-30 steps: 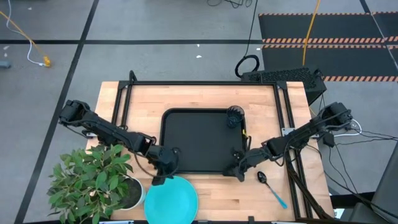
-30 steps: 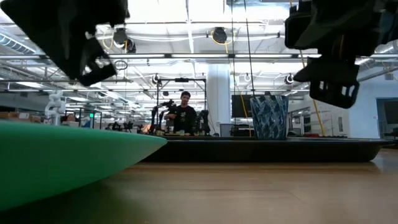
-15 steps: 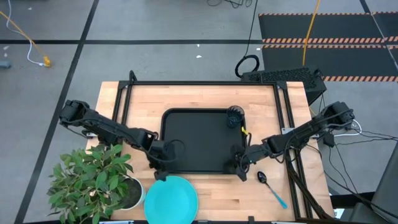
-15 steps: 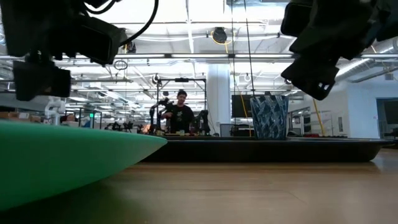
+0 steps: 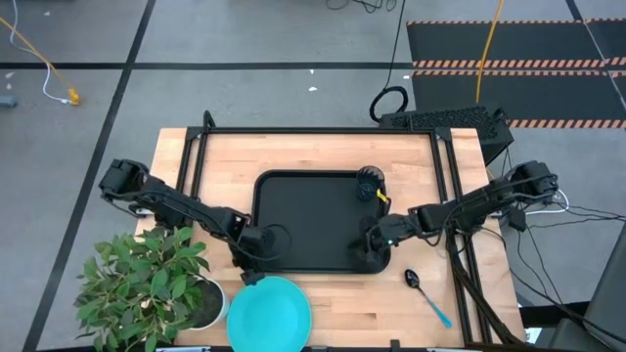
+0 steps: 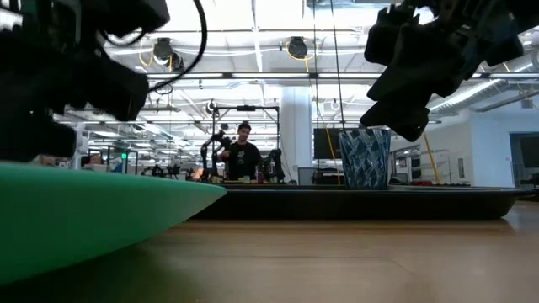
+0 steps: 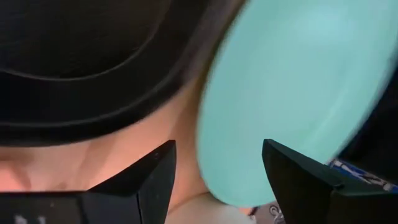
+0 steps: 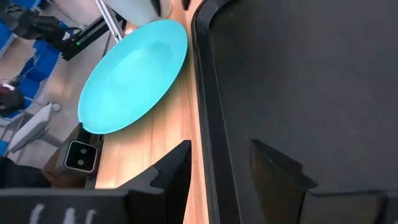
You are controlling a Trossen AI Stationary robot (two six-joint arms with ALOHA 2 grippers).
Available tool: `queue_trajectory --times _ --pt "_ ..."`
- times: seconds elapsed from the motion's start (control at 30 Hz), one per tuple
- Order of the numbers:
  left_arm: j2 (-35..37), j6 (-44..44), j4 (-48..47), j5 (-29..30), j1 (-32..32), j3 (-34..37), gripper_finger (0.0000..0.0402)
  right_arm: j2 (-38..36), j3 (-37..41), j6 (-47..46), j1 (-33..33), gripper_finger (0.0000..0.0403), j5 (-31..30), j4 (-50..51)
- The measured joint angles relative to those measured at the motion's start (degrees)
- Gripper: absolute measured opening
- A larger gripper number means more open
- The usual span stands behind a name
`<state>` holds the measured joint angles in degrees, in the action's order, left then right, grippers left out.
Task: Pick and place plate/cup/fork/spoon on tray
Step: Put the light blue plate on the black serving tray to the bottom left of the blue cup
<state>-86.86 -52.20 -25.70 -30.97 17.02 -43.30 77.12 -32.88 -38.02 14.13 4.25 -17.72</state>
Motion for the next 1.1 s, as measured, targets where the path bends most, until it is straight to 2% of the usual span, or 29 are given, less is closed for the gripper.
queue_trajectory --times 0.4,0.93,1.0,1.1 --pt "-7.60 1.55 4.55 -5.47 1.05 0.02 0.0239 0.00 0.00 0.09 -1.33 0.0151 3.54 0.39" --pt "-7.58 0.60 8.03 -2.98 1.75 0.01 0.0237 0.00 0.00 -0.27 -1.31 0.0151 3.54 0.48" --pt "-7.58 0.45 8.03 -2.94 1.75 0.01 0.0225 0.00 0.00 -0.28 -1.31 0.0151 3.54 0.48" --pt "-7.58 0.41 8.03 -3.18 1.75 0.01 0.0186 0.00 0.00 -0.26 -1.31 0.0151 3.54 0.48"
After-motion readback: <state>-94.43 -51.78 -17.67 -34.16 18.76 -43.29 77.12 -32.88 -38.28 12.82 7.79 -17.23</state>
